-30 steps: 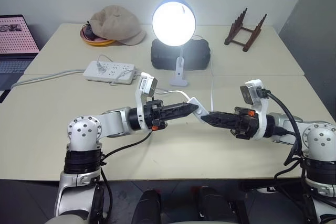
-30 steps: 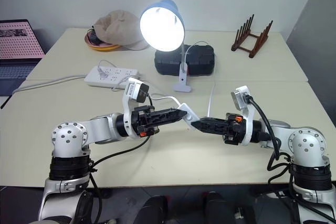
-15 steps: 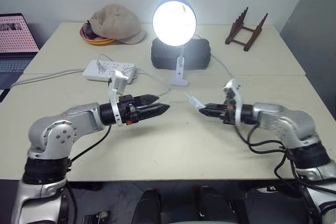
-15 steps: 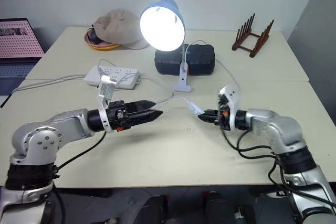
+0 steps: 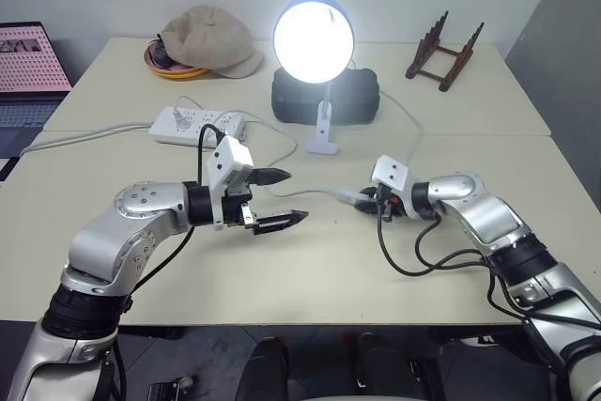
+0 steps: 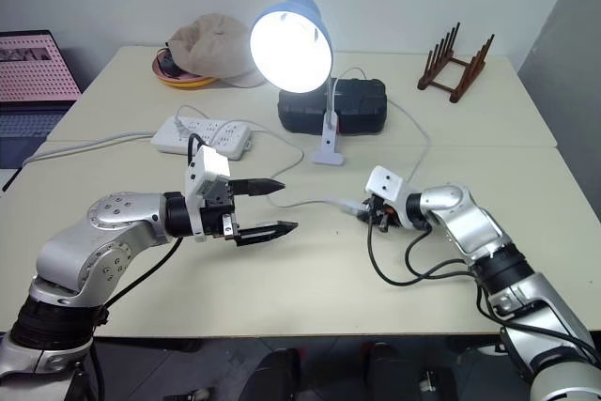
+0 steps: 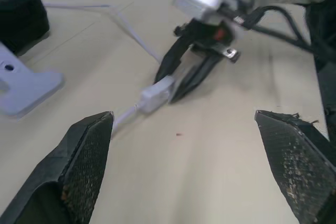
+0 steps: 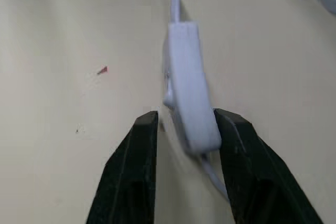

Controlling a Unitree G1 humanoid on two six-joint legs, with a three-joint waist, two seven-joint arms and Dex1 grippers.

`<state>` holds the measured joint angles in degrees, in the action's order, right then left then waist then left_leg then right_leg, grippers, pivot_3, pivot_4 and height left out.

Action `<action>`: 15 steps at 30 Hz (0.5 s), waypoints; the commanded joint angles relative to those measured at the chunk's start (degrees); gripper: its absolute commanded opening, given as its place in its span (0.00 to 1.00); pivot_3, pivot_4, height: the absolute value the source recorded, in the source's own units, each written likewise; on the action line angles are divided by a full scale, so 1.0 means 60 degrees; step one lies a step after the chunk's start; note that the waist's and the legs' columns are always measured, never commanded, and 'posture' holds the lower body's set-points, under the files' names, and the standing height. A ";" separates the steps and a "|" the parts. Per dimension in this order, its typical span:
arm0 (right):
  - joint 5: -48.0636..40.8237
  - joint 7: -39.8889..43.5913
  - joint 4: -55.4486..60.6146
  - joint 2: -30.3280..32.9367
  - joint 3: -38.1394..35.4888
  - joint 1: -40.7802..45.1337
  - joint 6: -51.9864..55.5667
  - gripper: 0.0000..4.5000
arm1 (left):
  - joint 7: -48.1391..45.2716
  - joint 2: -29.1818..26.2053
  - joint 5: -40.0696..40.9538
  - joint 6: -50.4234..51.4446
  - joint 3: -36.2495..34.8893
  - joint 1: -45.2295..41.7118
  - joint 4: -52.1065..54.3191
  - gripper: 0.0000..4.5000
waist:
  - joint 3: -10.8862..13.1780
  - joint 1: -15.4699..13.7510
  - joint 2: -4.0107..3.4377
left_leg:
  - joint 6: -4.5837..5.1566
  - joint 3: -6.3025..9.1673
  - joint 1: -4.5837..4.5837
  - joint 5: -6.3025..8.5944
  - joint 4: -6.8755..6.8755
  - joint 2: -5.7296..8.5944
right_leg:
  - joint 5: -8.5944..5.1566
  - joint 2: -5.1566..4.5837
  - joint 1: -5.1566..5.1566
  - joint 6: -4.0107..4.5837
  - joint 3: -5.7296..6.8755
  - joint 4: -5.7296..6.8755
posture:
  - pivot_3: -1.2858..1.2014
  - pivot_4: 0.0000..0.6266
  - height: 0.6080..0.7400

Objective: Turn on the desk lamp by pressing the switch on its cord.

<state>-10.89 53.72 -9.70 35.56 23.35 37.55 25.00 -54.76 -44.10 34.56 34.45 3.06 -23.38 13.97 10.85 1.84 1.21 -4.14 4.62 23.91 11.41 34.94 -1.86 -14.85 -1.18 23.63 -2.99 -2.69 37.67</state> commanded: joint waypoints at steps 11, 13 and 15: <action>-0.3220 0.0401 0.6049 0.2381 -0.4345 -0.3018 0.3581 0.99 | -0.1396 -0.0880 -0.0419 0.0185 -0.0336 -0.0990 -0.1221 1.00 | 0.0001 0.0009 0.0001 | 0.0001 0.0003 -0.0009 0.0000 0.0006 -0.0001 | -0.0002 0.0000 -0.0006 -0.0002 0.0003 0.0011 | 0.52 0.24 1.00; -0.3884 0.0171 0.6831 0.2458 -0.5323 -0.3617 0.4093 0.99 | -0.1772 -0.1154 -0.0724 0.0002 -0.0166 -0.1239 -0.1588 1.00 | 0.0001 -0.0003 0.0001 | 0.0001 0.0004 -0.0010 0.0000 0.0007 -0.0002 | -0.0003 0.0001 -0.0007 -0.0002 0.0007 0.0016 | 0.52 0.24 1.00; -0.4257 -0.0041 0.7256 0.2439 -0.5718 -0.3903 0.4400 0.99 | -0.1938 -0.1227 -0.0906 -0.0095 -0.0058 -0.1380 -0.1816 1.00 | 0.0001 0.0011 0.0000 | 0.0001 0.0004 -0.0012 0.0000 0.0006 -0.0003 | -0.0004 0.0002 -0.0007 -0.0001 0.0007 0.0016 | 0.52 0.24 1.00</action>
<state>-33.22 54.62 29.64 49.66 -7.48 14.34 49.86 -64.93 -51.05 30.09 35.29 2.97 -30.34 3.19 10.86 1.91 1.21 -4.13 4.63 23.82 11.41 34.97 -1.88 -14.87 -1.17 23.59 -3.00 -2.67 37.77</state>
